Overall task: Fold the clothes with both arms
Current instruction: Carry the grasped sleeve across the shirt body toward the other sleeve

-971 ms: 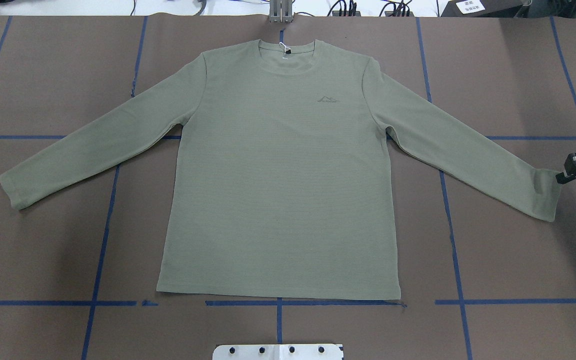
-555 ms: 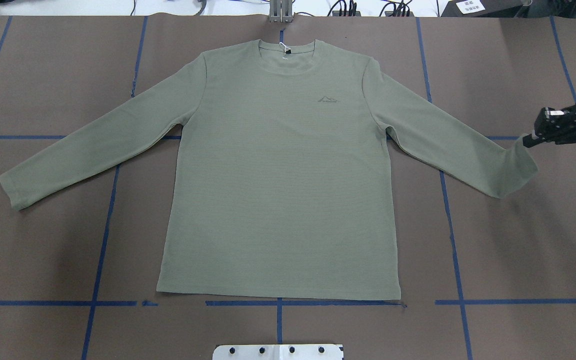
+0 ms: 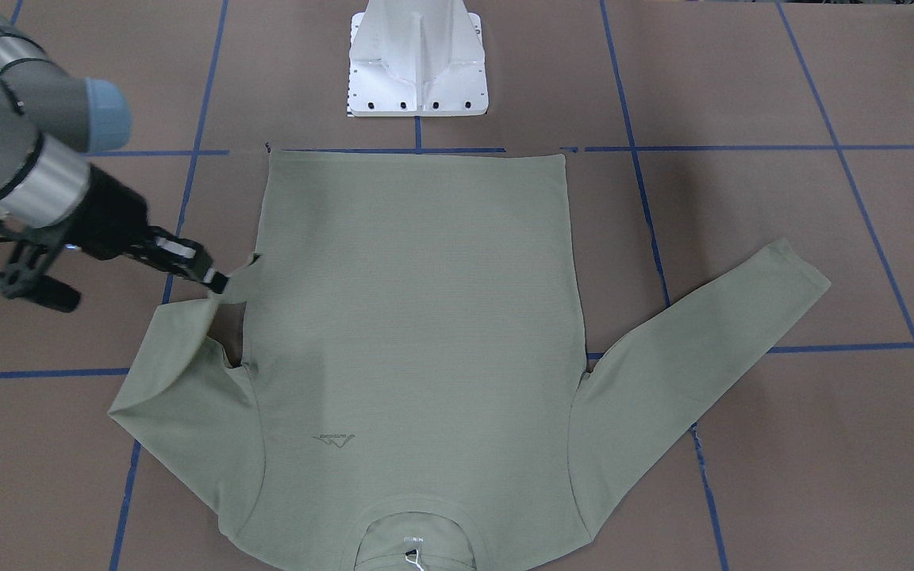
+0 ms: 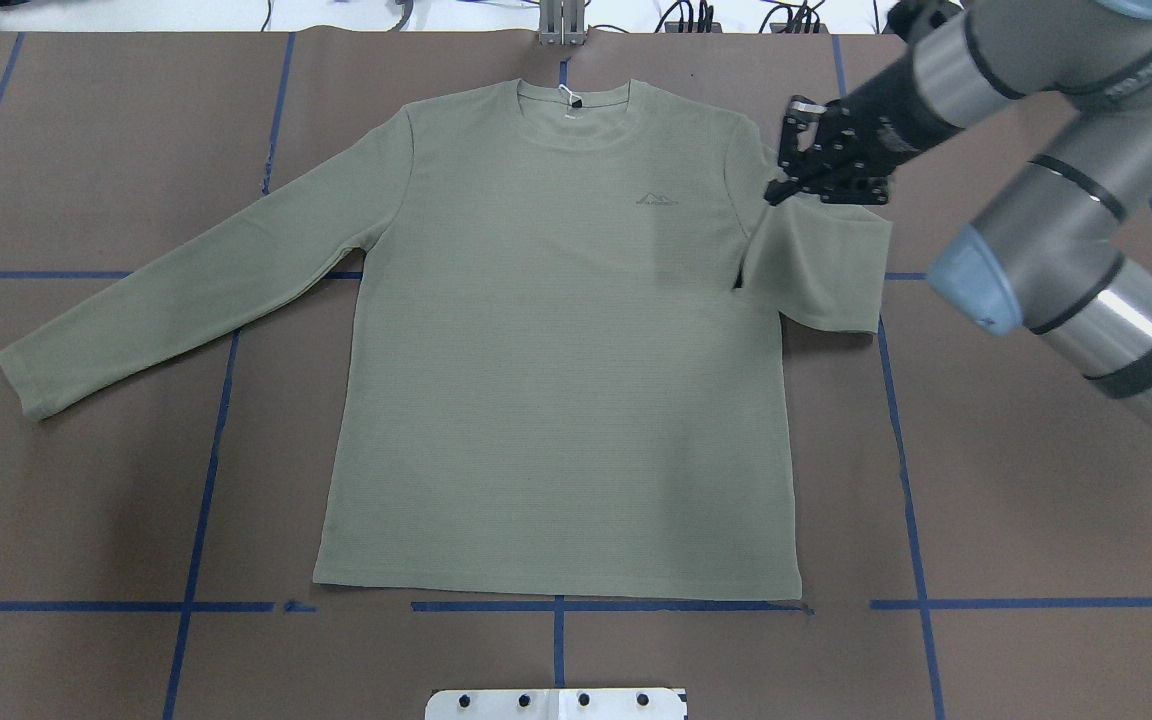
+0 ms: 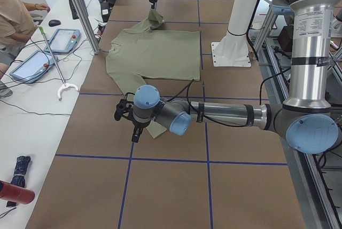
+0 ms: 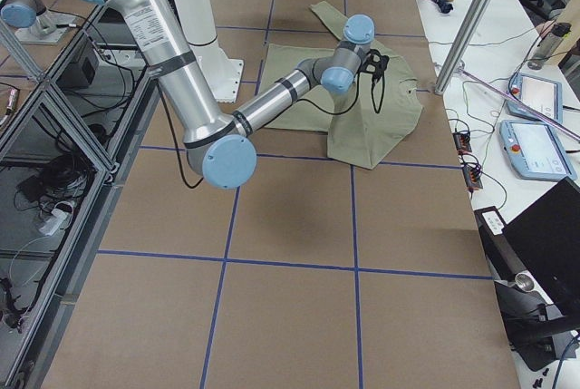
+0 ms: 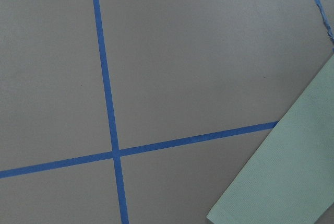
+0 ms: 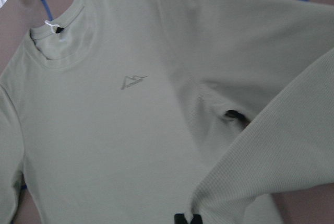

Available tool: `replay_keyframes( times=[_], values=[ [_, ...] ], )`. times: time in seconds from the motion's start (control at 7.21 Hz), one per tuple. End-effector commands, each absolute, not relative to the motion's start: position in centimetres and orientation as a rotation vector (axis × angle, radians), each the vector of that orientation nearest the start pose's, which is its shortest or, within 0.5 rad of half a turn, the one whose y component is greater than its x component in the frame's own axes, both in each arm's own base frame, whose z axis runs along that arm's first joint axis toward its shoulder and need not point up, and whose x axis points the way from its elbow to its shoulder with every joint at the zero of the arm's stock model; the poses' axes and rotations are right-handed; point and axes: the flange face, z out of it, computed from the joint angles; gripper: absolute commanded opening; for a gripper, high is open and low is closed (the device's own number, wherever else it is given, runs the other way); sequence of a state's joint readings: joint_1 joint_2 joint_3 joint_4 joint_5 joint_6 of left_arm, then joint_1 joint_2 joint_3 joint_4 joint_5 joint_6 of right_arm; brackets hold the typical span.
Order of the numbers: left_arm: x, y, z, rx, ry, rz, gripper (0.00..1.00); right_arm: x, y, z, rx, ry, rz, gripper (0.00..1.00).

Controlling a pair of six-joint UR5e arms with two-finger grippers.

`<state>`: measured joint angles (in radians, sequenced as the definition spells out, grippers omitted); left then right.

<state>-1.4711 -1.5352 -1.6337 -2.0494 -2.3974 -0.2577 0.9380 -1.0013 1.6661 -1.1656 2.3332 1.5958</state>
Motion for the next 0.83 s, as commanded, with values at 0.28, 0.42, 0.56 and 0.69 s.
replay_keyframes(
  times=[0.28, 0.42, 0.56, 0.69],
  values=[
    [-1.0, -49.9, 58.7, 0.323, 0.885, 0.063, 0.99, -56.1, -56.1, 1.9, -0.088, -1.156, 0.443, 0.0],
    [-1.0, -50.0, 58.6, 0.324, 0.885, 0.064, 0.99, -60.3, -54.5, 3.0, -0.013, -1.183, 0.438, 0.0],
    [-1.0, -50.0, 58.6, 0.324, 0.885, 0.064, 1.0, -61.7, -54.4, 3.4, 0.029, -1.214, 0.436, 0.0],
    [-1.0, -50.0, 58.6, 0.324, 0.885, 0.064, 0.99, -62.8, -54.3, 2.5, 0.037, -1.222, 0.429, 0.0]
  ],
)
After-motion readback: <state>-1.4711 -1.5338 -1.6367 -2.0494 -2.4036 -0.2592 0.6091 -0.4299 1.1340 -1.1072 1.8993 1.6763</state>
